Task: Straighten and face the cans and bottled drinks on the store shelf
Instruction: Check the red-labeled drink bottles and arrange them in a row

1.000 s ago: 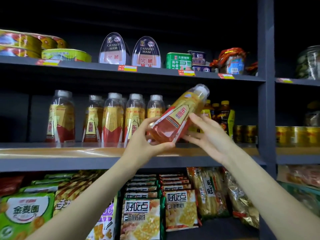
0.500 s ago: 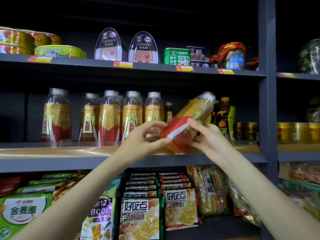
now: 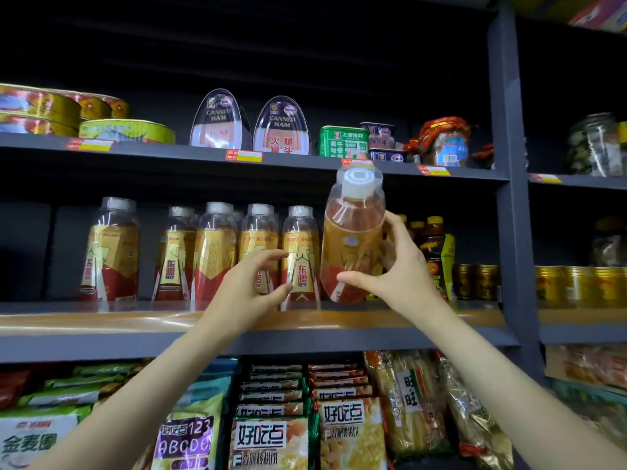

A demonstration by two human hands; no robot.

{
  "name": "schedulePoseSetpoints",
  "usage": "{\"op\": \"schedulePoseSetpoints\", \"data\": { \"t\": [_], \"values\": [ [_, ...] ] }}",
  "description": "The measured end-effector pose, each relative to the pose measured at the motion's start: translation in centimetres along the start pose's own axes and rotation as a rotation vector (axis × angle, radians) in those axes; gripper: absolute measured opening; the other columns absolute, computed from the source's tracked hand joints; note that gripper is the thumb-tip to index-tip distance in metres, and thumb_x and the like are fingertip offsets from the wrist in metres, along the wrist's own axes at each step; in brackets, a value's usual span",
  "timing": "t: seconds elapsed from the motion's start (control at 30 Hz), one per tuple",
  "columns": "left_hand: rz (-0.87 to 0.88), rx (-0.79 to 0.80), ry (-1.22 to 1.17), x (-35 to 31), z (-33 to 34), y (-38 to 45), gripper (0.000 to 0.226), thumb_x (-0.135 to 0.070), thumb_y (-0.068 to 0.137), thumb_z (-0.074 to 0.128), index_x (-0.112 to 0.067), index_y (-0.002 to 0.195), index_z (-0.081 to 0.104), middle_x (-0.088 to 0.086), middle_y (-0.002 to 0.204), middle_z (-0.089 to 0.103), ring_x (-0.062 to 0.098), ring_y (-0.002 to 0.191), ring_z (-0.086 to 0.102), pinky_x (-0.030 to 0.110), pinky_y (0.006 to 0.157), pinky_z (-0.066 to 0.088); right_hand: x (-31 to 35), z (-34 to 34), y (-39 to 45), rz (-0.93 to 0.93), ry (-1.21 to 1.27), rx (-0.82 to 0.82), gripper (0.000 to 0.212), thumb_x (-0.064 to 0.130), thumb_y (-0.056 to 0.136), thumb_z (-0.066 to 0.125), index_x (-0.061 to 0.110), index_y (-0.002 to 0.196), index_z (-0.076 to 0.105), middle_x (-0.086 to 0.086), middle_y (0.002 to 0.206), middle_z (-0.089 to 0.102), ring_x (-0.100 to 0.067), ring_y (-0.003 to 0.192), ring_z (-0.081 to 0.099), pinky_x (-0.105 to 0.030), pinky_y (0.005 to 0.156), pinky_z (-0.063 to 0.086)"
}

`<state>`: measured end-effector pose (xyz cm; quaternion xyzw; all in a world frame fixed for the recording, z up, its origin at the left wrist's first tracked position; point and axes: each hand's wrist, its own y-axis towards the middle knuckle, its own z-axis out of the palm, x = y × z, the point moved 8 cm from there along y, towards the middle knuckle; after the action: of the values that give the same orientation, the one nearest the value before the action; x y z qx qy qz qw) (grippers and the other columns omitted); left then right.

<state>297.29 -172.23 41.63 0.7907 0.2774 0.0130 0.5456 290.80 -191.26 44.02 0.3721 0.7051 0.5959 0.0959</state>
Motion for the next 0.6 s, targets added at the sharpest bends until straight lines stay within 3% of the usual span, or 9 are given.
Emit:
{"op": "schedulePoseSetpoints", "data": {
  "t": [0.07, 0.17, 0.23, 0.4, 0.53, 0.6],
  "values": [
    [-0.014, 0.001, 0.064, 0.5, -0.8, -0.1, 0.049, -0.02, 0.082, 0.067, -0.026, 0.127, 0.049, -0.016, 0.12, 0.045, 0.001, 0.114, 0.042, 0.022, 0.097, 0.035, 0.3, 1.0, 0.7, 0.038, 0.106, 0.032, 0.087, 0.027, 0.06, 0.087, 0.039, 0.125, 0.032, 0.031, 0.113, 0.046, 0.016, 0.103, 0.049, -0.009, 0.087, 0.043],
    [-0.089, -0.095, 0.198, 3.0, -3.9, -0.9, 0.044, -0.02, 0.083, 0.065, -0.021, 0.125, 0.053, -0.007, 0.12, 0.05, 0.011, 0.113, 0.046, 0.029, 0.096, 0.038, 1.7, 4.1, 2.1, 0.069, 0.246, 0.079, 0.098, 0.041, 0.049, 0.086, 0.045, 0.128, 0.028, 0.021, 0.119, 0.052, -0.003, 0.111, 0.055, -0.034, 0.098, 0.047],
    [-0.19, -0.203, 0.298, 5.9, -7.5, -2.1, 0.04, -0.015, 0.083, 0.062, -0.016, 0.122, 0.056, 0.004, 0.123, 0.053, 0.023, 0.115, 0.048, 0.037, 0.095, 0.038, 3.7, 7.3, 3.4, 0.046, 0.297, 0.122, 0.104, 0.046, 0.047, 0.085, 0.049, 0.13, 0.023, 0.011, 0.124, 0.053, -0.011, 0.115, 0.055, -0.041, 0.1, 0.046],
    [-0.434, -0.243, 0.658, 12.6, -15.5, -5.5, 0.045, -0.02, 0.086, 0.057, -0.017, 0.131, 0.051, 0.011, 0.139, 0.043, 0.034, 0.127, 0.036, 0.045, 0.103, 0.032, 7.7, 16.2, 6.2, 0.021, 0.363, 0.191, 0.112, 0.022, 0.066, 0.085, 0.034, 0.147, 0.009, 0.0, 0.142, 0.043, -0.014, 0.127, 0.045, -0.034, 0.108, 0.036],
    [-0.616, -0.067, 0.685, 16.7, -16.8, -6.7, 0.049, -0.039, 0.095, 0.041, -0.025, 0.142, 0.034, 0.007, 0.152, 0.027, 0.026, 0.14, 0.021, 0.043, 0.113, 0.013, 9.7, 22.1, 7.1, -0.035, 0.267, 0.236, 0.114, 0.019, 0.068, 0.084, 0.028, 0.15, 0.005, -0.002, 0.15, 0.033, -0.018, 0.134, 0.037, -0.029, 0.107, 0.029],
    [-0.657, -0.049, 0.652, 17.4, -16.8, -6.6, 0.052, -0.039, 0.095, 0.04, -0.021, 0.143, 0.03, 0.007, 0.147, 0.037, 0.025, 0.137, 0.029, 0.045, 0.113, 0.009, 10.1, 24.6, 6.8, -0.06, 0.203, 0.267, 0.114, 0.02, 0.07, 0.083, 0.029, 0.151, 0.003, -0.003, 0.151, 0.032, -0.022, 0.135, 0.036, -0.029, 0.105, 0.029]
  ]
}}
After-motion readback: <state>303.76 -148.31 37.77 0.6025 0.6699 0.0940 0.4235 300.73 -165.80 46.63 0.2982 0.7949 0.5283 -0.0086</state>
